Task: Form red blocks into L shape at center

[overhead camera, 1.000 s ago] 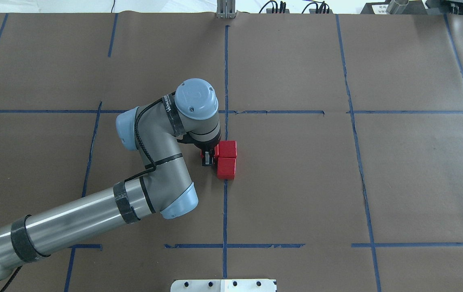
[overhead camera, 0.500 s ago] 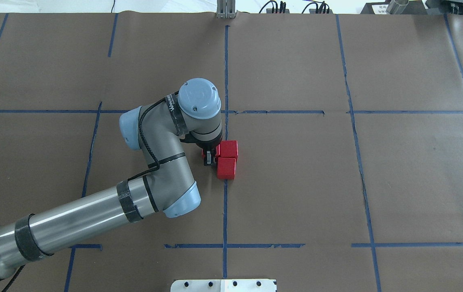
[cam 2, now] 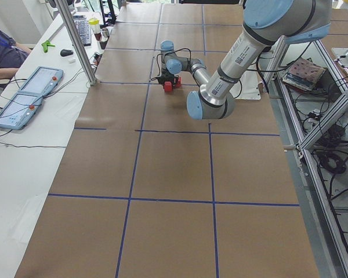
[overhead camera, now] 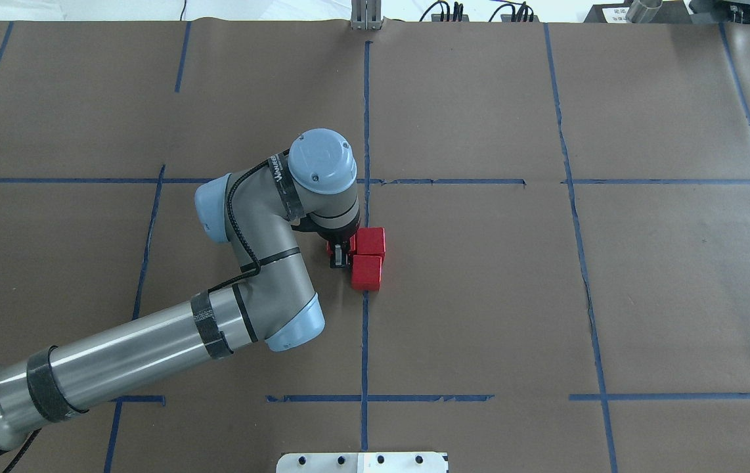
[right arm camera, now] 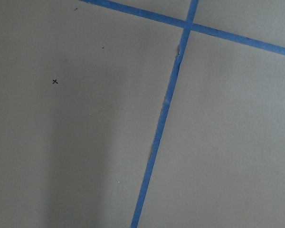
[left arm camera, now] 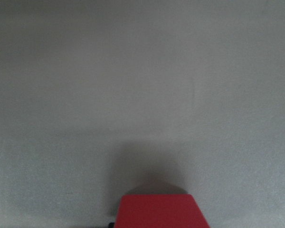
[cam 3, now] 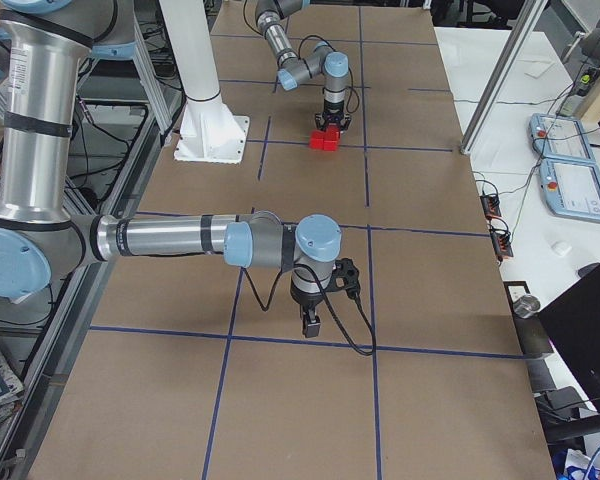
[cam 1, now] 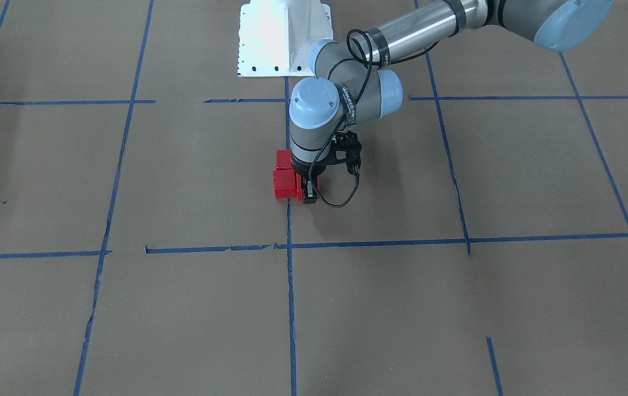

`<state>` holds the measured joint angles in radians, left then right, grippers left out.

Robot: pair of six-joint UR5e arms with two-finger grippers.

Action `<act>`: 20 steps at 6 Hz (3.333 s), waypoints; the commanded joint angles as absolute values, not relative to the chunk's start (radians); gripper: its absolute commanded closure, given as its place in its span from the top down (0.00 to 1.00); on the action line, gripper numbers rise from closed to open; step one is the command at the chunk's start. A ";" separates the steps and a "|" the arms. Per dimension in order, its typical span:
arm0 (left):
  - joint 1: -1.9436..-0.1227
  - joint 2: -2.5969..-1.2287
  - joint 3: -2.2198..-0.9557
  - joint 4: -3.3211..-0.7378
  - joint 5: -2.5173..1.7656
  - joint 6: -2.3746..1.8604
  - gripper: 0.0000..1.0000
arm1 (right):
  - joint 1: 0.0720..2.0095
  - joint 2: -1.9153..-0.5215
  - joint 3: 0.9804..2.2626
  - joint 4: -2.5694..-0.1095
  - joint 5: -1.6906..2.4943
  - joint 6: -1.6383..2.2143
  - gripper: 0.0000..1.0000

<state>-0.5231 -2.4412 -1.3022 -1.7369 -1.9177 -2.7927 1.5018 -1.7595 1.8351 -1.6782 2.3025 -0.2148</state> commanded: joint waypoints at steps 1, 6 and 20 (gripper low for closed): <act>-0.523 -2.442 -1.301 -1.741 -1.919 -2.751 0.51 | 1.502 -1.759 1.835 -1.678 2.303 -0.215 1.00; -0.538 -2.422 -1.412 -1.668 -1.992 -2.674 1.00 | 1.502 -1.758 1.836 -1.678 2.304 -0.212 1.00; -1.535 -1.570 -1.704 -1.459 -2.266 0.312 1.00 | 1.502 -1.753 1.838 -1.674 2.309 -0.132 1.00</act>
